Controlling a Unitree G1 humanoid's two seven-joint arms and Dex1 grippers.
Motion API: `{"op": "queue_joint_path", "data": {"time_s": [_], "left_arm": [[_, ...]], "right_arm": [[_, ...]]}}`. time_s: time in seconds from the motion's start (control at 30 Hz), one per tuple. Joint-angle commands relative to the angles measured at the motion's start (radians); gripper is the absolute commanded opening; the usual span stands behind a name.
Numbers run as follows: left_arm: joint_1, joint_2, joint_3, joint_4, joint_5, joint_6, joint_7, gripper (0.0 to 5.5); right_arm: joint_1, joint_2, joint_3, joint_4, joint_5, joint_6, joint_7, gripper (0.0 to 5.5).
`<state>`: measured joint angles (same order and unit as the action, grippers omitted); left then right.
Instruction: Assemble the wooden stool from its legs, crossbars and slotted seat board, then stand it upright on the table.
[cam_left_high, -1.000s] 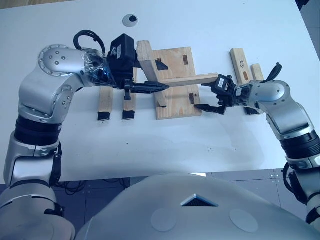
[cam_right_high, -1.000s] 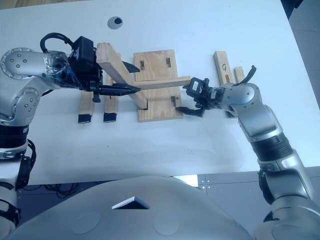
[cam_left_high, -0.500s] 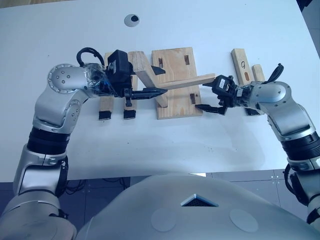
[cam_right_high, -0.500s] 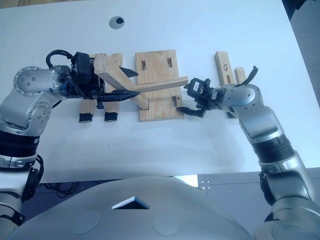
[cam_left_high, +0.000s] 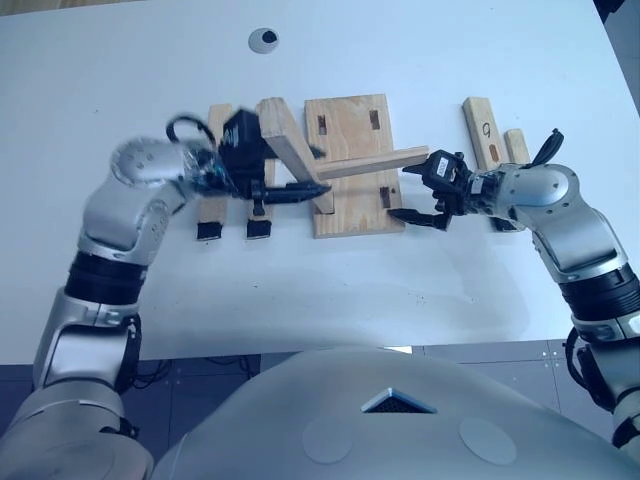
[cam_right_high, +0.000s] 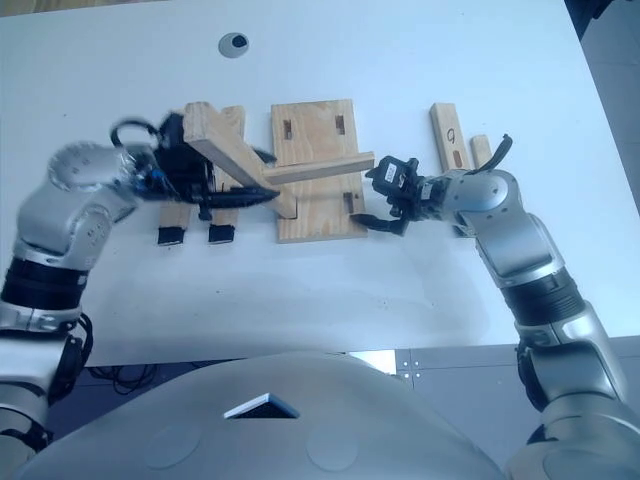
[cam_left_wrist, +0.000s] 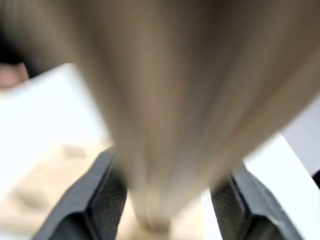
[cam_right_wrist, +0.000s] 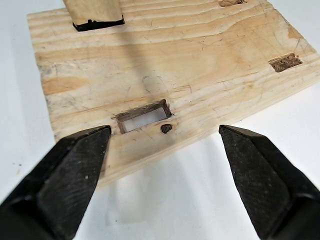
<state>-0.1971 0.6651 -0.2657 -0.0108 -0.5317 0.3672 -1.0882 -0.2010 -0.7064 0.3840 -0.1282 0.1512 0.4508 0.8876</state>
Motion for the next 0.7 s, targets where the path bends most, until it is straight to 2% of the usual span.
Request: {"op": "queue_joint_path", "data": {"time_s": [0.03,0.13,0.27,0.43,0.6,0.7], "left_arm": [[-0.002,0.017,0.044,-0.018,0.021,0.038,0.016,3.06],[0.015,0.03,0.074,-0.043,0.023,0.055,0.017,3.06],[0.048,0.069,0.171,-0.075,0.035,0.101,0.084,3.06],[0.086,0.089,0.28,-0.086,0.12,0.259,0.325,3.06],[0.156,0.008,0.388,-0.22,0.124,0.468,0.572,3.89],[0.17,-0.017,0.384,-0.25,0.171,0.537,0.672,4.22]], "right_arm": [[0.09,0.016,0.077,0.065,-0.045,0.078,0.0,3.99],[0.091,0.018,0.075,0.06,-0.04,0.081,-0.006,3.99],[0.095,0.023,0.07,0.038,-0.03,0.094,-0.022,3.99],[0.122,0.049,0.038,0.008,-0.013,0.117,-0.069,3.99],[0.163,0.066,0.023,-0.039,0.007,0.143,-0.125,3.99],[0.182,0.093,0.016,-0.053,0.017,0.155,-0.167,3.99]]}}
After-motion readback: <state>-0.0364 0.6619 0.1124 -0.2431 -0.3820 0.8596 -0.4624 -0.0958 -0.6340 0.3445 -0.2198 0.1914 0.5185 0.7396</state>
